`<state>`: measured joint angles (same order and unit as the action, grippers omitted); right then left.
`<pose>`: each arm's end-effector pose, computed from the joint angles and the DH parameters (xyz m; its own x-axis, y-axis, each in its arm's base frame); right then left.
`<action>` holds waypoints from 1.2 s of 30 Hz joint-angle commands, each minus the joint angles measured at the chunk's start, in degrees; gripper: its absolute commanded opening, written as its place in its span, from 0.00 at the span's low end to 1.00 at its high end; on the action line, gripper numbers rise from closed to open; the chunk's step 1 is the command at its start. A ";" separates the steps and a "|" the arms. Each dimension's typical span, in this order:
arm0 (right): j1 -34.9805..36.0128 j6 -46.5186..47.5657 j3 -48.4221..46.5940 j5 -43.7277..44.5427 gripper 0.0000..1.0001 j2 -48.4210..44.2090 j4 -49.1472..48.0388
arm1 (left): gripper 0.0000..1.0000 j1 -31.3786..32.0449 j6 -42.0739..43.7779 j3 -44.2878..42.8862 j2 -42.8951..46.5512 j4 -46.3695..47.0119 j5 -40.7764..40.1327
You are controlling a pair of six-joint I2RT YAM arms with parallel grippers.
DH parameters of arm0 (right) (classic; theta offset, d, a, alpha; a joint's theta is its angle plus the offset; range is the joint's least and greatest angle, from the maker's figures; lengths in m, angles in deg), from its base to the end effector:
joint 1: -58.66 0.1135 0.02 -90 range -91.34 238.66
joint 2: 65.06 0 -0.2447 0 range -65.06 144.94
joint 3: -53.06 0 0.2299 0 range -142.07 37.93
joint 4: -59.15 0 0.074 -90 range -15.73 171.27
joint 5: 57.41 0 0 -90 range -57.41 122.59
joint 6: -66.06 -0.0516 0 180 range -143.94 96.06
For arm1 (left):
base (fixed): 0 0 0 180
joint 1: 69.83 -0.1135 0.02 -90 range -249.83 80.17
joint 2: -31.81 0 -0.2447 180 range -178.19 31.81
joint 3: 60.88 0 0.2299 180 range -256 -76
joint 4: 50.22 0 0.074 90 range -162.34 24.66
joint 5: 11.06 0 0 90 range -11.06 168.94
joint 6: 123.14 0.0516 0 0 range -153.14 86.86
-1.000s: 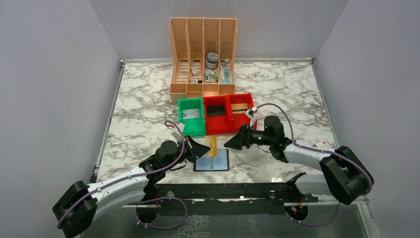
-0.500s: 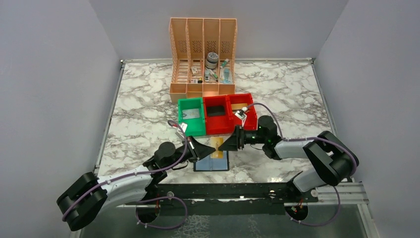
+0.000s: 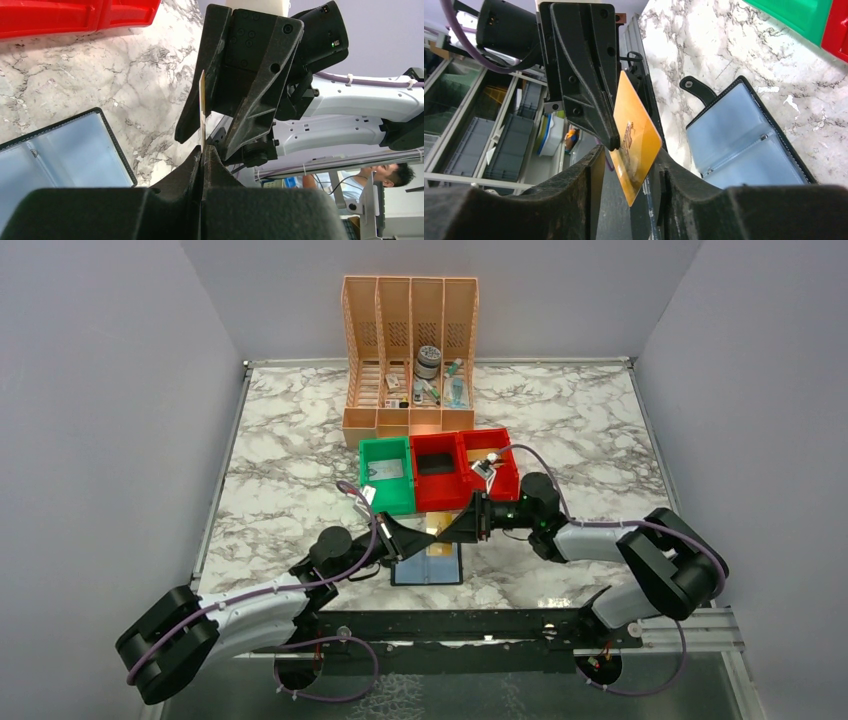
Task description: Take the credit cards out of the card holder
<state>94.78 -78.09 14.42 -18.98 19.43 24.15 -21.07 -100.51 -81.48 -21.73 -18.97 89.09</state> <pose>0.1869 0.1864 0.1721 -0.8898 -0.0256 -0.4557 -0.4553 0.1184 0.8824 0.1199 -0.1506 0.1816 -0.7979 -0.4681 -0.3798 0.3115 0.2192 -0.9246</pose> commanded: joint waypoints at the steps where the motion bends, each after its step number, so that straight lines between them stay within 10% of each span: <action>1: -0.94 0.94 -0.26 0.24 0.35 -2.37 0.61 | 0.00 -0.23 -0.31 0.66 1.14 2.82 1.54; 13: -2.27 -0.44 1.98 -0.30 0.01 -3.92 -1.99 | 0.00 -0.26 -1.19 2.32 3.01 2.71 -0.16; 24: -8.68 17.73 -3.71 16.25 0.01 -15.82 27.77 | 0.96 -0.15 1.56 3.51 6.06 -2.56 -1.99; 31: -8.78 32.08 -10.93 51.30 0.01 -19.24 43.17 | 0.99 -0.20 6.93 -0.06 7.52 -17.36 -2.99; 36: -8.78 35.85 -14.70 60.00 0.01 -13.78 43.24 | 0.99 -0.16 9.83 -2.20 7.05 -20.07 -2.98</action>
<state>86.30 -48.93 3.12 26.79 2.03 62.50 -21.23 -94.94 -80.65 -14.91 -34.45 87.15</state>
